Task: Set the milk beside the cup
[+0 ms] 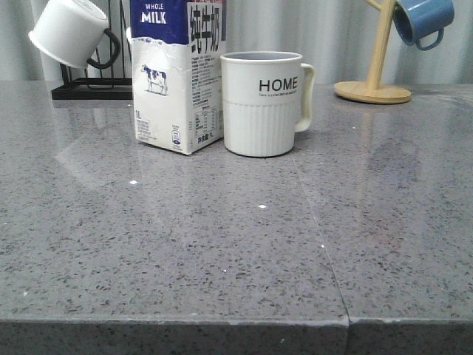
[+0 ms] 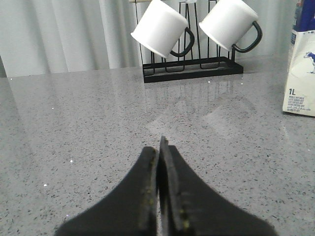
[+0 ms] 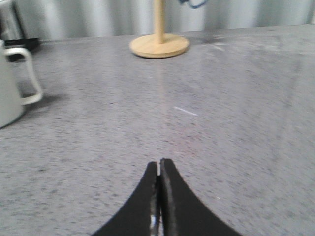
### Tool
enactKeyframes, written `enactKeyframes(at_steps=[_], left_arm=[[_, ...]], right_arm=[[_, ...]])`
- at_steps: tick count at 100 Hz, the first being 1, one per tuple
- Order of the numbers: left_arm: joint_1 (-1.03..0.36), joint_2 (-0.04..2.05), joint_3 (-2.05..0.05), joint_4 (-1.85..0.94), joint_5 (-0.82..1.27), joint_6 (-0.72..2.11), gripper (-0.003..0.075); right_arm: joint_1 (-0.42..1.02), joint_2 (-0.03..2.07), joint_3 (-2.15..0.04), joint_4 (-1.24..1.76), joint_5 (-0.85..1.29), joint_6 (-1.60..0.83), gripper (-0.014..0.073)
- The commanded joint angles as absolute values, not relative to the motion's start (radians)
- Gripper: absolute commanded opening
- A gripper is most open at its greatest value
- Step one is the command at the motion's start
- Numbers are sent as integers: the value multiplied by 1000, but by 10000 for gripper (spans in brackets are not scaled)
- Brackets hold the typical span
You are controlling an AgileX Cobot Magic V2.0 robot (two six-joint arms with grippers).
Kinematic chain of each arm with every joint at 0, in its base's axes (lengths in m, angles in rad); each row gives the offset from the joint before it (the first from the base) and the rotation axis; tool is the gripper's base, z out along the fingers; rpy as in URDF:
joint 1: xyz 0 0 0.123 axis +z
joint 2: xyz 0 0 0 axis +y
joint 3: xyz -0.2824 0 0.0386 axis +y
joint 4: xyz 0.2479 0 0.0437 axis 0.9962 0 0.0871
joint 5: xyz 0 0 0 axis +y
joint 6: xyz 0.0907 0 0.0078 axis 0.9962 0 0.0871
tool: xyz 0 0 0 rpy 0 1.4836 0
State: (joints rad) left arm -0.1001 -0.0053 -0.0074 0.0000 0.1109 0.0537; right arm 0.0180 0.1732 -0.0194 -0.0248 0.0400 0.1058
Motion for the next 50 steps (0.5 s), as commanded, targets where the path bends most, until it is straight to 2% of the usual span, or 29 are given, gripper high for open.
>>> enactKeyframes(at_steps=[1, 14, 50], left_arm=[[-99, -34, 50, 0, 29, 51, -20], [-99, -34, 50, 0, 29, 51, -20], [-99, -34, 50, 0, 27, 51, -20]], right_arm=[[-19, 122, 8, -11, -94, 93, -66], [-29, -44, 10, 0, 49, 88, -66], [-30, -33, 10, 0, 62, 86, -66]])
